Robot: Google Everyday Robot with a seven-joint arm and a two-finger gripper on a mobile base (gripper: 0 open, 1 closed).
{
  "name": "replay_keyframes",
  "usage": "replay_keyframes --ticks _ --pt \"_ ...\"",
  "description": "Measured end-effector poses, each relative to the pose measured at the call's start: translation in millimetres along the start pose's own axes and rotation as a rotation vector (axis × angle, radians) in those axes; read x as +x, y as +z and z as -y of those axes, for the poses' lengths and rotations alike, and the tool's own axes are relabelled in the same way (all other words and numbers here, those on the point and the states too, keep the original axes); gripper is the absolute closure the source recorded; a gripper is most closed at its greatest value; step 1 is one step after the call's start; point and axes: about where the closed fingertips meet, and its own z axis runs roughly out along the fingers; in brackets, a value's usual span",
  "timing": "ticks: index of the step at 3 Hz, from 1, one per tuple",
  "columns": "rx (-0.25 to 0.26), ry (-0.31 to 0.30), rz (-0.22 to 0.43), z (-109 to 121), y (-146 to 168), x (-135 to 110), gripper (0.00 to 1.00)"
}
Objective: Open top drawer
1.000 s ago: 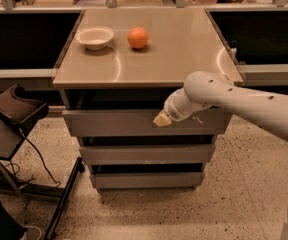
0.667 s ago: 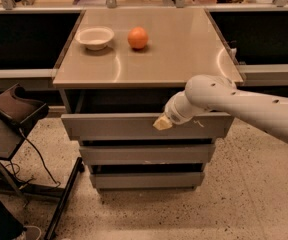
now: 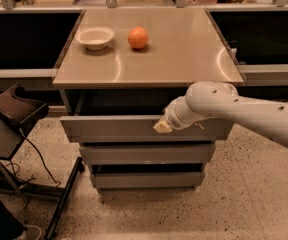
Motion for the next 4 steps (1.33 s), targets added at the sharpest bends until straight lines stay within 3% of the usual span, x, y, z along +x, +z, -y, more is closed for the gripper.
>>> replay_keyframes --ticks 4 --pt "0.009 -0.01 0.013 -24 -14 11 1.0"
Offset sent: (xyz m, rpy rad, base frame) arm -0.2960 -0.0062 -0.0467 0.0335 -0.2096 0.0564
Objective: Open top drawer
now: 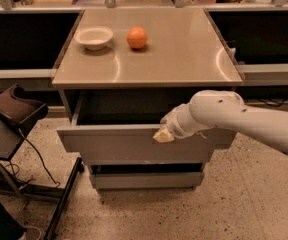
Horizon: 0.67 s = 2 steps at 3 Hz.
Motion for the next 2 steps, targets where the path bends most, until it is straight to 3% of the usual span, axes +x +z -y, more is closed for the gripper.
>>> replay_keyframes --ticks 2 --pt "0.002 -0.002 0.007 -12 -7 6 1.0"
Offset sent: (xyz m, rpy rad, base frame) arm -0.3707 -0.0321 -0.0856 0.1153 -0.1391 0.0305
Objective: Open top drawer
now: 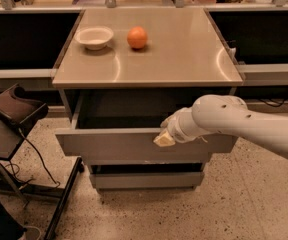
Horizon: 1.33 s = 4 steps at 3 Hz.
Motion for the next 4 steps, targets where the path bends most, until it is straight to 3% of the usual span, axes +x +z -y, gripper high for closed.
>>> replay_keyframes --ticks 4 --pt "0.001 0.0 0.011 -23 -15 9 1.0"
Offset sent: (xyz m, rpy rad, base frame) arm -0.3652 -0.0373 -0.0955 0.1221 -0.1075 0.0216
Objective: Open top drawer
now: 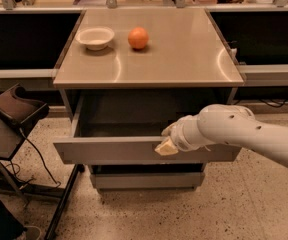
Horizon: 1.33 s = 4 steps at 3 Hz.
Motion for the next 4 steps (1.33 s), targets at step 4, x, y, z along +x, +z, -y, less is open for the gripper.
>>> replay_keyframes --ticks 4 --pt "0.01 -0.008 0.019 -23 -13 8 1.0"
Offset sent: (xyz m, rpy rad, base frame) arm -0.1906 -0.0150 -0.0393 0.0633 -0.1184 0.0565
